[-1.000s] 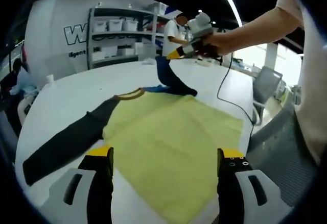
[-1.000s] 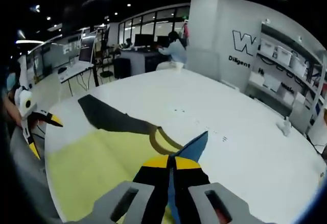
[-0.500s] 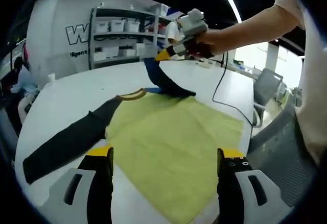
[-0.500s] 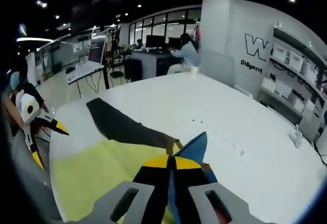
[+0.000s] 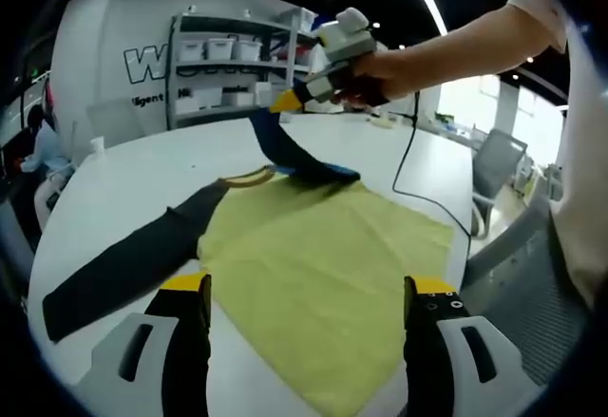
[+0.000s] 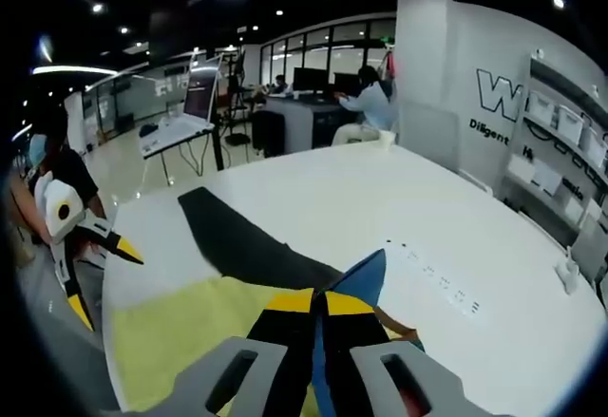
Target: Fold the garment on the visible template until the final outline fits inside the template.
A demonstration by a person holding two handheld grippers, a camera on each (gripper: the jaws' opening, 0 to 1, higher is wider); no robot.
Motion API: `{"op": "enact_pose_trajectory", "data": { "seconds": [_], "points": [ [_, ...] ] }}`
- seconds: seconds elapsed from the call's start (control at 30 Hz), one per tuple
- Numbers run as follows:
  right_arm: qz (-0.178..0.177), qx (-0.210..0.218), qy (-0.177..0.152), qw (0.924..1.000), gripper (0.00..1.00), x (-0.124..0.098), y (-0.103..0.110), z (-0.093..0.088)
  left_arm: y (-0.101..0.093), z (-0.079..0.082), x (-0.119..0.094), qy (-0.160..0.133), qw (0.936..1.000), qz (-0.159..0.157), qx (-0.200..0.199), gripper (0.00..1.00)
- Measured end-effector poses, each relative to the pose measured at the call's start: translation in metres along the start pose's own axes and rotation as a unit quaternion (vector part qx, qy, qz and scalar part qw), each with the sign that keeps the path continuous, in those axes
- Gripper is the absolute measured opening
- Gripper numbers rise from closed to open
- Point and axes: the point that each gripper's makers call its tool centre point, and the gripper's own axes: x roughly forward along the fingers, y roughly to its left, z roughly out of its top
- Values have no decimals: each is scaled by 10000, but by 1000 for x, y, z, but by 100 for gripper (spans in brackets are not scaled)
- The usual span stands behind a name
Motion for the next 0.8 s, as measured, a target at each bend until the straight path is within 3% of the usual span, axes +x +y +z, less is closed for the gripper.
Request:
{"op": "enact_pose_trajectory", "data": {
  "seconds": [0.23, 0.63, 0.8],
  "points": [
    [182, -40, 58, 9998, 0, 10, 9, 2, 1, 0, 0, -15, 10000, 10, -20, 84],
    [318, 12, 407, 9987, 0, 28, 16, -25, 3, -1, -2, -10, 10000, 27, -44, 84],
    [431, 40, 396, 9983, 0, 37, 28, -25, 4, -2, -2, 7, 10000, 33, -55, 84]
  ]
}}
